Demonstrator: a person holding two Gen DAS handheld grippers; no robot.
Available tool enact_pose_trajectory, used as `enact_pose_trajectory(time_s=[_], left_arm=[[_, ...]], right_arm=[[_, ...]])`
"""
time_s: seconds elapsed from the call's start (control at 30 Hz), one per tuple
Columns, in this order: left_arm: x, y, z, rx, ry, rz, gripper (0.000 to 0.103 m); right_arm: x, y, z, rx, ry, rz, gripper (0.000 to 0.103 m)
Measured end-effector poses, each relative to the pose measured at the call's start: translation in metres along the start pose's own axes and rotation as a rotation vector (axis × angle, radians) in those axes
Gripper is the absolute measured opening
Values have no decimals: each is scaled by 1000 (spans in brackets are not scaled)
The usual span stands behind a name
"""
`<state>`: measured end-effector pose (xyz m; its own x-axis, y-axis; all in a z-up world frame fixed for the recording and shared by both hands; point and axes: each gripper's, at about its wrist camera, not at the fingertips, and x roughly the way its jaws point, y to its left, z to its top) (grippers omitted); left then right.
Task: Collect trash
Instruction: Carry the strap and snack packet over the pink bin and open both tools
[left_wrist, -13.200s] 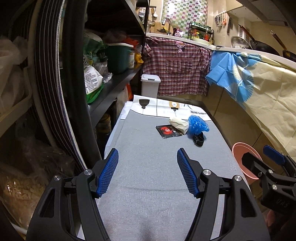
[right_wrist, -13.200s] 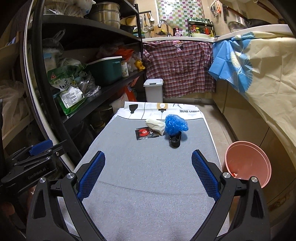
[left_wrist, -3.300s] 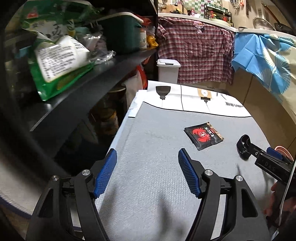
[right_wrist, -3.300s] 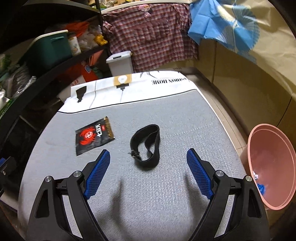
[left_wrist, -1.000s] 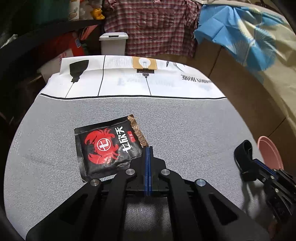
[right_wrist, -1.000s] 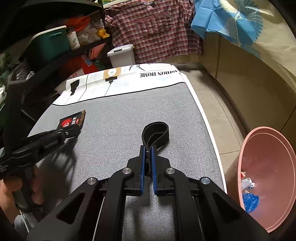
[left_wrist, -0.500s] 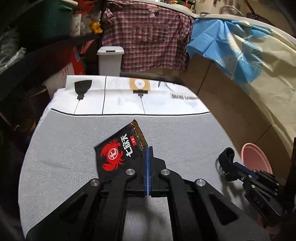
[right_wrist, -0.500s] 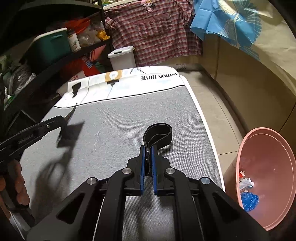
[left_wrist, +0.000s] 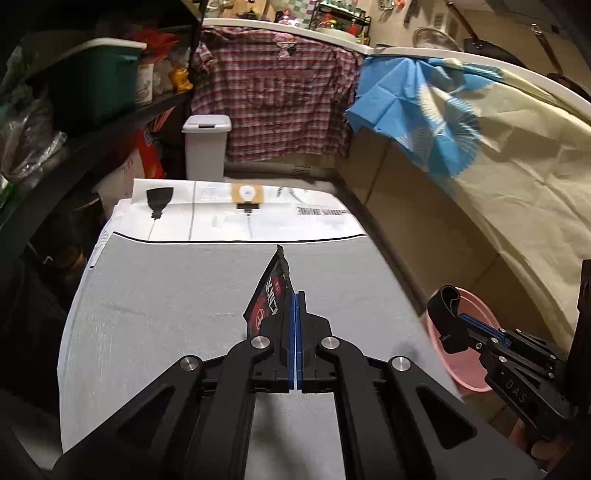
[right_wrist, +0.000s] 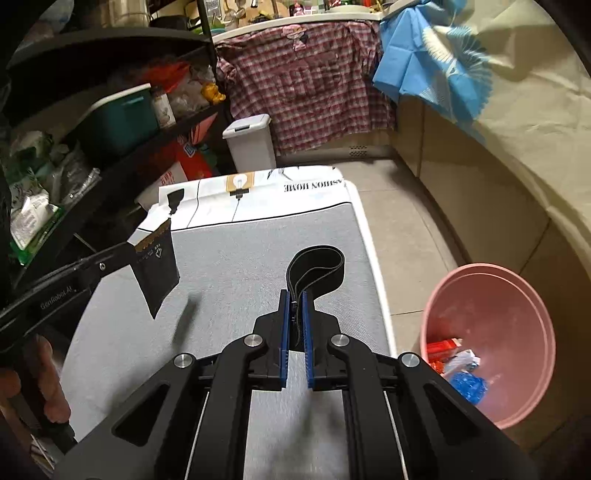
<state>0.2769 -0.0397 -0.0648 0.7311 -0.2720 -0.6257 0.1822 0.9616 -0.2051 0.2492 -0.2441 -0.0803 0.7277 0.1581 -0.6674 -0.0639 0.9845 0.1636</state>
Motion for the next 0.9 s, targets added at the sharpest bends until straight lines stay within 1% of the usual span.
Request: enact_pose_trajectory(time_s=[0.23,0.47,0.6,0.7,0.9], left_arm=[[-28,-42,1,36,-17,-41,0],[-40,-99,4,84,-32,-93,0],[-33,-137,5,115,-27,-130,0],[-24,-166,5,140,-15,-160,0],[6,-222,0,185,28,-214,0]], right_arm=[[-48,-14,-1,12,-45,-2,7],[-92,-51,3,35,-88,-38,7],[-109,-83,6,60,-103,-76,7],[-118,-113,5,92,-110,-113,7],[-114,-165,2,157,-92,-165,7]])
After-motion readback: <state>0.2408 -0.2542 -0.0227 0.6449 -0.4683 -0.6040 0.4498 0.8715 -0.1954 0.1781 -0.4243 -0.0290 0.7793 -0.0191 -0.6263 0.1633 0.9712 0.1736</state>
